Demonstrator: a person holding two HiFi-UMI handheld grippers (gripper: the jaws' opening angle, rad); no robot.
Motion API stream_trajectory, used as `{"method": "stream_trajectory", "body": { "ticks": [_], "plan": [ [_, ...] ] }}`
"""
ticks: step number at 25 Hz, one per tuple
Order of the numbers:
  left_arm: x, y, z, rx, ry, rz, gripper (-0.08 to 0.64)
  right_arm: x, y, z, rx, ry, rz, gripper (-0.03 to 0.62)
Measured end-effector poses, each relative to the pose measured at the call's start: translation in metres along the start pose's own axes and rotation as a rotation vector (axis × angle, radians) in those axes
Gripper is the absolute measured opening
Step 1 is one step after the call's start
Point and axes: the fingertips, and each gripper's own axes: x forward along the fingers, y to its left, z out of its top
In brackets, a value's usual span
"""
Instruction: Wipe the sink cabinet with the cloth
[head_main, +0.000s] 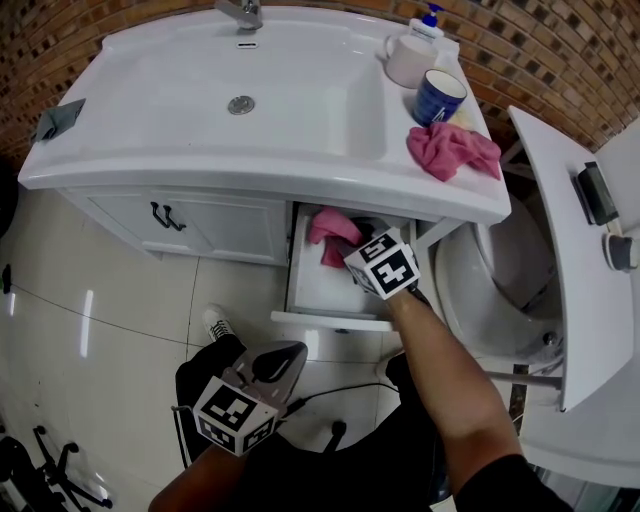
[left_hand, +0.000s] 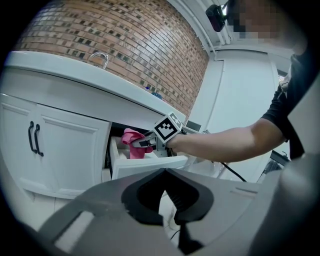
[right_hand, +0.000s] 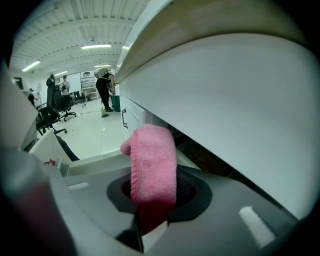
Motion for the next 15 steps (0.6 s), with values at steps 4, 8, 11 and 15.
{"method": "stream_trajectory", "body": {
  "ticks": [4, 8, 11, 15],
  "plan": [
    [0.003, -0.005, 0.001, 0.006, 0.003, -0.010, 0.005, -0.013, -0.020, -0.016, 0.017, 0.030, -0.053, 0.095],
    [0.004, -0.008, 0.004, 0.015, 0.000, -0.016, 0.005, -0.028, -0.038, -0.031, 0.032, 0.060, -0.101, 0.095],
    [0.005, -0.012, 0.005, 0.022, -0.002, -0.020, 0.005, -0.042, -0.051, -0.042, 0.036, 0.083, -0.146, 0.095],
    [0.005, -0.017, 0.006, 0.029, -0.004, -0.025, 0.005, -0.058, -0.071, -0.058, 0.061, 0.111, -0.212, 0.095]
  ]
}}
